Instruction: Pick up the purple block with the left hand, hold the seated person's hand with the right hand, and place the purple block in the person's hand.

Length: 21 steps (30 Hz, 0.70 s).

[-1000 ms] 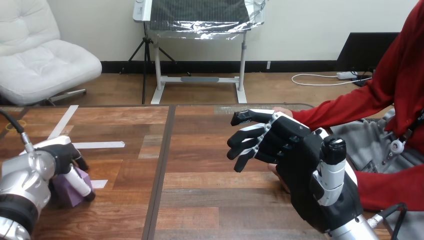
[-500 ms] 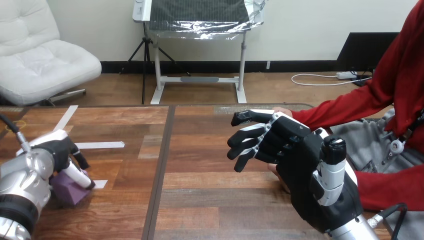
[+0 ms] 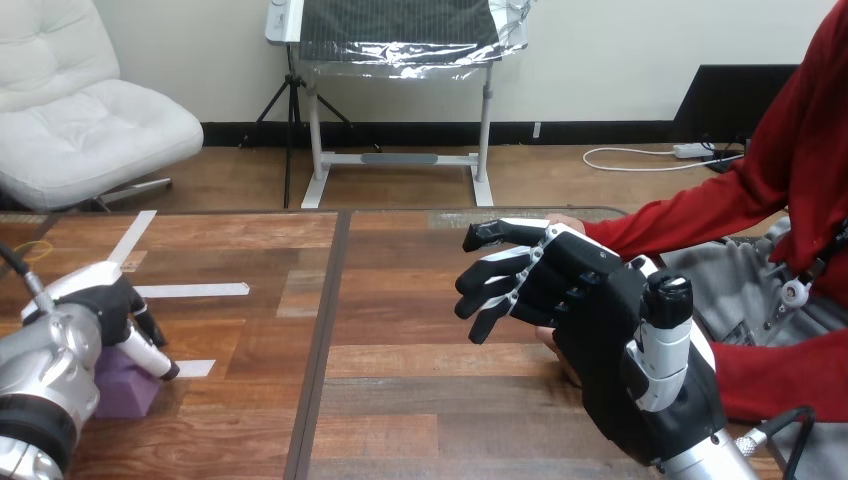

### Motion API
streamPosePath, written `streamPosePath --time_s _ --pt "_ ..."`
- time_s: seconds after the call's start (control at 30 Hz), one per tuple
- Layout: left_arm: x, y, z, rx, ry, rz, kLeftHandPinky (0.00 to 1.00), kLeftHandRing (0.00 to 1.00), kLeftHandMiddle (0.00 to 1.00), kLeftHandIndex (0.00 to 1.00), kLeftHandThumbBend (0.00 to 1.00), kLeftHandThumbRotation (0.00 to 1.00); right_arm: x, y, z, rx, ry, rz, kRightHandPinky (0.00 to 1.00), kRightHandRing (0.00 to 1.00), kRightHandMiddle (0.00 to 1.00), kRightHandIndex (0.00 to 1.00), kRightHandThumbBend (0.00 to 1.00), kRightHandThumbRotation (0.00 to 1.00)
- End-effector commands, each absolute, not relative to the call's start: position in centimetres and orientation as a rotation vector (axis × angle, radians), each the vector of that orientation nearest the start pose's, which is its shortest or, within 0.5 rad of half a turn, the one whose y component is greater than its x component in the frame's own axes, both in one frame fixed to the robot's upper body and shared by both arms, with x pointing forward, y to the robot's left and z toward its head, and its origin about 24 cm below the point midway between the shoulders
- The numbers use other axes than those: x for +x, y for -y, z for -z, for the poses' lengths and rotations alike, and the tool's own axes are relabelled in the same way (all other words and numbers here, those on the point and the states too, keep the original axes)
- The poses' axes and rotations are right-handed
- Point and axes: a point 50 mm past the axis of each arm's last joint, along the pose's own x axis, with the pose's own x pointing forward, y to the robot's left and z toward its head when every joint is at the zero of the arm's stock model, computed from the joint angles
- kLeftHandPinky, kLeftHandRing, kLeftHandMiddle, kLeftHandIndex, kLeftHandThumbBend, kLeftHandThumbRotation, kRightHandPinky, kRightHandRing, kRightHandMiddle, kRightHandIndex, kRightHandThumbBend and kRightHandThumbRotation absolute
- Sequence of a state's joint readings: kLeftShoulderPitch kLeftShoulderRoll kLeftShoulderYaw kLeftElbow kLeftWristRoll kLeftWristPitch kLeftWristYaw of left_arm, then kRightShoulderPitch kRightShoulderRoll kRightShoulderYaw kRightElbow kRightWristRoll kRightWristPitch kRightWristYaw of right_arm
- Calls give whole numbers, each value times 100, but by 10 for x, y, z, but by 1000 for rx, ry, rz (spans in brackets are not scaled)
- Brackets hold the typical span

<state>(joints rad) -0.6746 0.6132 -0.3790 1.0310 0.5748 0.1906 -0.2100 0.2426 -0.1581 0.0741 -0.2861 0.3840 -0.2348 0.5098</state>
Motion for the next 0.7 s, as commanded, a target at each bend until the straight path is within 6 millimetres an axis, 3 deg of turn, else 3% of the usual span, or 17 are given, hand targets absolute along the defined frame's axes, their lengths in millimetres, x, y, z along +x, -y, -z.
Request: streamPosePath --time_s 0.0,0.37,0.67 --pt "342 -297 -46 1287 -679 77 50 62 65 50 68 0 201 148 -99 160 418 -532 41 54 59 68 94 100" --pt "342 -297 -47 1266 -683 77 41 49 54 48 70 0 201 148 -100 159 427 -528 41 54 59 68 93 100" --pt "342 -297 -47 1253 -682 74 38 45 51 47 70 0 201 148 -100 157 423 -523 41 54 59 67 93 100"
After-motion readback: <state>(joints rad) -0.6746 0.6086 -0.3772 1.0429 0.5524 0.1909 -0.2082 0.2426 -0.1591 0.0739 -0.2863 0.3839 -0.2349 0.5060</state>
